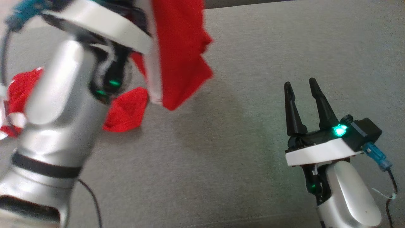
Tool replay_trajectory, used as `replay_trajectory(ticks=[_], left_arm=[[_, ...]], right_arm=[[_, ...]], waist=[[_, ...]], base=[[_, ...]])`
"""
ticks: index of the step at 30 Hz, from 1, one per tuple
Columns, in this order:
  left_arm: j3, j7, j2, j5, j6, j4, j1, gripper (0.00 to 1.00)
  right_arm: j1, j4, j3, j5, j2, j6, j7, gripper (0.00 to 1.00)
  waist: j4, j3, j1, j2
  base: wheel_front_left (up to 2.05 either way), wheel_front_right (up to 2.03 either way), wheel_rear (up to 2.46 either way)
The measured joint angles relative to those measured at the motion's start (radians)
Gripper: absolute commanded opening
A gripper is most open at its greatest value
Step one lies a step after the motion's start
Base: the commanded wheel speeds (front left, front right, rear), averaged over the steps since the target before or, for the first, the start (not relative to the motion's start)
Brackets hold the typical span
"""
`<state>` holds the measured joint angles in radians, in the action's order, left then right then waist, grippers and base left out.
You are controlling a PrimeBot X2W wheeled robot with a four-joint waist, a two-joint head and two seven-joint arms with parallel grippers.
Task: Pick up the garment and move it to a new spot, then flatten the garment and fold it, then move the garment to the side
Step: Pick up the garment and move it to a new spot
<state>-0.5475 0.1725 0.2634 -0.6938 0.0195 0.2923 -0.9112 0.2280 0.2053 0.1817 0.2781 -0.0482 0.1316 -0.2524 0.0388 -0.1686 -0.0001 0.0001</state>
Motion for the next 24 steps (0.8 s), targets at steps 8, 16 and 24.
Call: replay_trajectory(ticks=[8,16,24], left_arm=[[-0.045,0.019,-0.173,-0.014,0.042,0.016,-0.011,0.0],[-0.044,0.075,-0.229,-0.087,0.079,0.027,-0.085,0.0],[-0.015,0.083,-0.194,-0.014,0.056,0.248,0.054,0.0]], right_arm=[[0.005,-0.015,0.008,0.023,0.0,0.0,0.0,1.0],[0.007,-0.04,0.006,0.044,0.0,0.0,0.0,1.0],[0.027,-0.063,0.009,0.056,0.0,0.0,0.0,1.0]], waist=[[0.132,0.004,0.0,0.0],[0.258,-0.013,0.0,0.0],[0.317,-0.093,0.0001,0.0]], base=[[0.0,0.0,0.0],[0.0,0.0,0.0],[0.0,0.0,0.0]])
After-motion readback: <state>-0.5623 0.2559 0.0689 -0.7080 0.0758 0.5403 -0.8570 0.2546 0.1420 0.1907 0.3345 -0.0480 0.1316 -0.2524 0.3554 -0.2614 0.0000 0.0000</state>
